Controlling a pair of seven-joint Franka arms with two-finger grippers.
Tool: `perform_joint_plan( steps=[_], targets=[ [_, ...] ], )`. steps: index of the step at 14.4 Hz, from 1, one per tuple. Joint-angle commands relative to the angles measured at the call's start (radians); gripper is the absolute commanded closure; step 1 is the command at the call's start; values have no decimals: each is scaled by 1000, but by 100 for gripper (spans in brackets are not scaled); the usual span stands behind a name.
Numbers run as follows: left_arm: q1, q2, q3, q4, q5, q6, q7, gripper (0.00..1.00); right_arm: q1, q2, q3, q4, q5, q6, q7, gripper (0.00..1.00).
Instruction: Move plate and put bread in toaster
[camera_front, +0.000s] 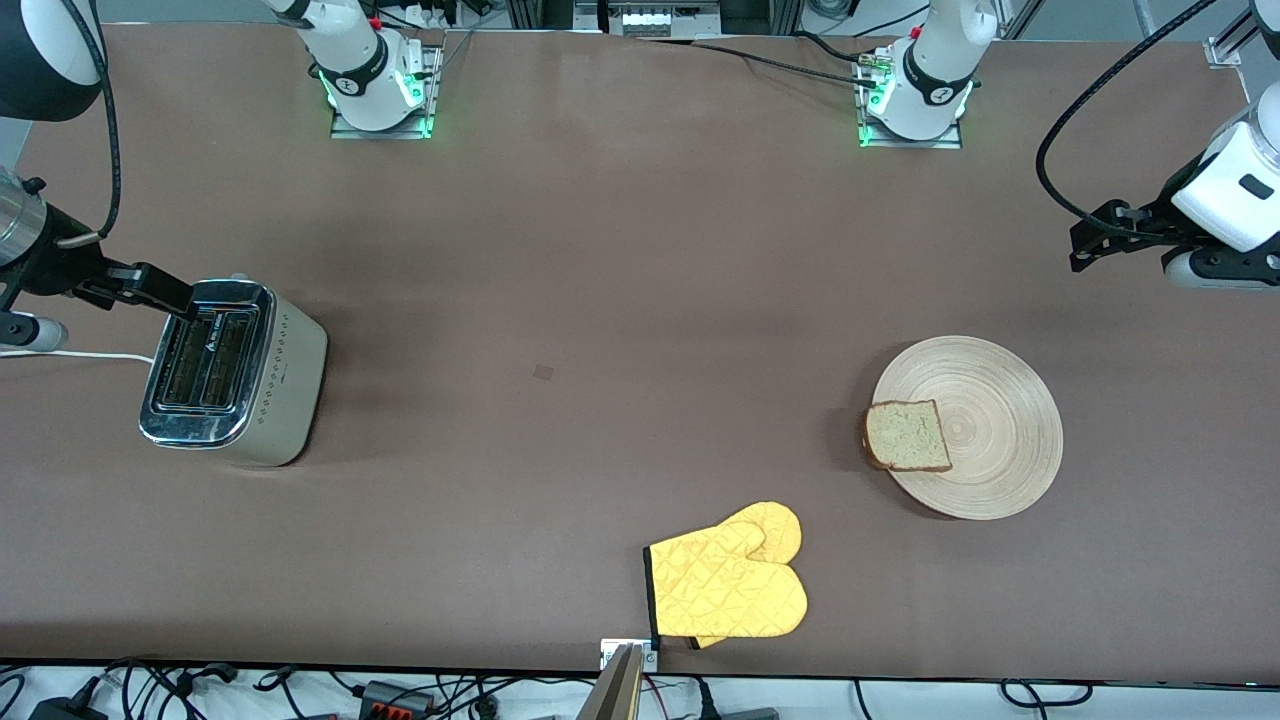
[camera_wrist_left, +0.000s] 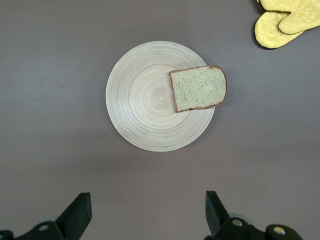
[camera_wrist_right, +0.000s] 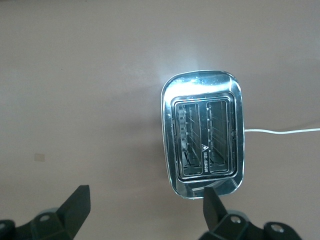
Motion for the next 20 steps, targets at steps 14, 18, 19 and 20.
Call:
perform_joint_plan(
  steps=[14,18,19,20],
  targets=[
    [-4,9,3,29,-6,-45,21,0,-3,0,2,2,14,-5,1,0],
    [-1,11,5,30,-8,-44,15,0,-3,0,2,2,15,-5,1,0],
    [-3,12,5,32,-6,-45,21,0,-4,2,2,4,15,-5,1,0],
    [-1,15,7,32,-8,-48,15,0,-3,0,2,2,15,-5,1,0]
  ],
)
